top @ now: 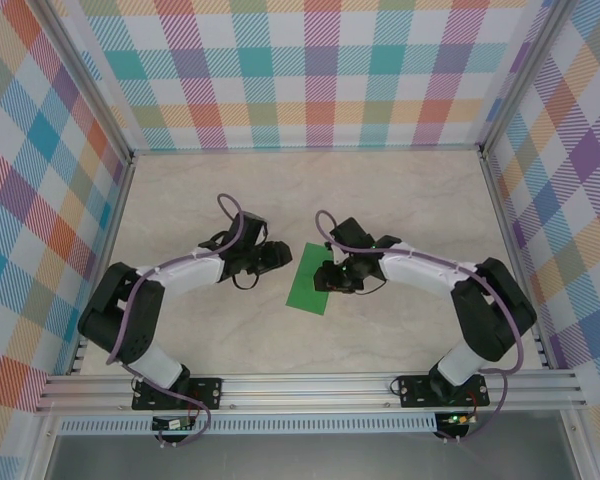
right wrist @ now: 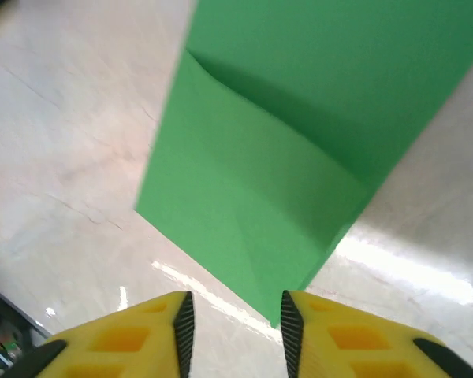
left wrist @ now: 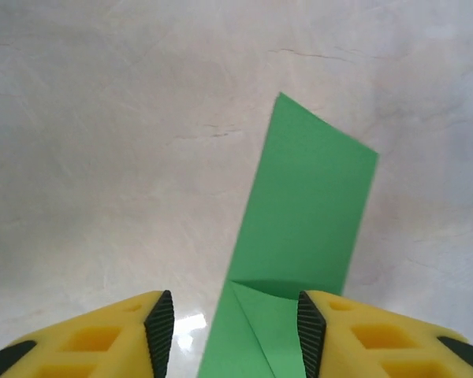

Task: Fold a paper plane with a square sheet of paper (pick it up from the middle)
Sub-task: Turn over the paper at the center of the table.

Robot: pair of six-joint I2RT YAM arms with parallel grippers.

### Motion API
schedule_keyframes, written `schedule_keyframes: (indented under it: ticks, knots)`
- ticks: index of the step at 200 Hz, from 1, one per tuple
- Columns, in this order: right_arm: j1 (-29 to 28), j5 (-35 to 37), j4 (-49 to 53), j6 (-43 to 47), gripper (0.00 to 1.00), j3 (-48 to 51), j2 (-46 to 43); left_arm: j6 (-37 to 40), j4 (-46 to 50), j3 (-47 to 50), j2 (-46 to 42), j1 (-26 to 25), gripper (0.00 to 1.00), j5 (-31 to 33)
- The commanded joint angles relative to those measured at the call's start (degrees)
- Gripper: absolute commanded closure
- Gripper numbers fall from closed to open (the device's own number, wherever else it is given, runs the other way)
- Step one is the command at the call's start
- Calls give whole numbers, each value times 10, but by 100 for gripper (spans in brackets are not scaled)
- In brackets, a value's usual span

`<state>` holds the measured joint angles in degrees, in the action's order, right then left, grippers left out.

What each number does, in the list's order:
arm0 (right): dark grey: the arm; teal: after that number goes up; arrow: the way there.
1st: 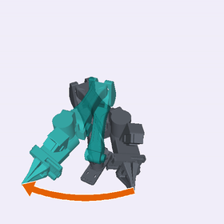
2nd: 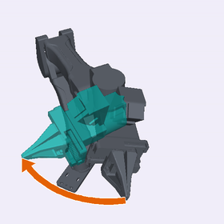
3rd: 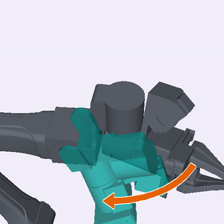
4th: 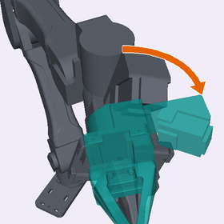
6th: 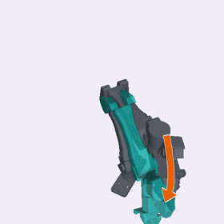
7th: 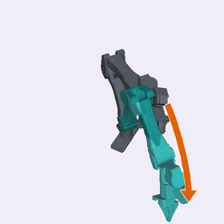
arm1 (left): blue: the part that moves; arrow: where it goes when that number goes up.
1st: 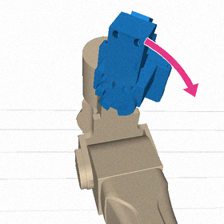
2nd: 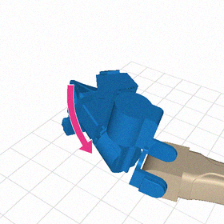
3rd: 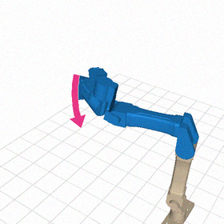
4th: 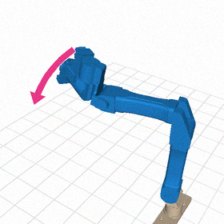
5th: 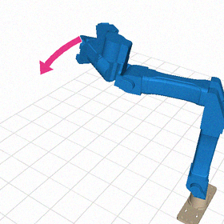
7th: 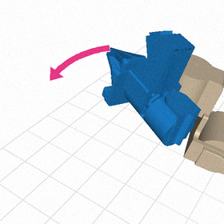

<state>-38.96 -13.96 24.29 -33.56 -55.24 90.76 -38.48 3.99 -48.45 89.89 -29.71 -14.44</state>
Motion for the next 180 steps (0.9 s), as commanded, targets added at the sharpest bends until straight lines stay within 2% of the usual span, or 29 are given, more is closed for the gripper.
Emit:
schedule_keyframes:
  ticks: [1, 26, 87, 118, 180]
  knots:
    - [26, 26, 9, -14, 56, -8, -6, -54, -21, 41, -25, -13, 46, -15]
    - [39, 13, -3, 3, 54, -13, 17, -92, -37, 64, -39, -28, 38, -17]
    - [44, -38, -22, 31, 55, -47, 93, -141, -76, 80, -33, -63, 37, -31]
    - [44, -79, -47, 37, 65, -44, 109, -152, -91, 80, -22, -65, 38, -46]
    - [54, -72, -62, 28, 87, -26, 104, -164, -126, 80, 8, -67, 42, -79]
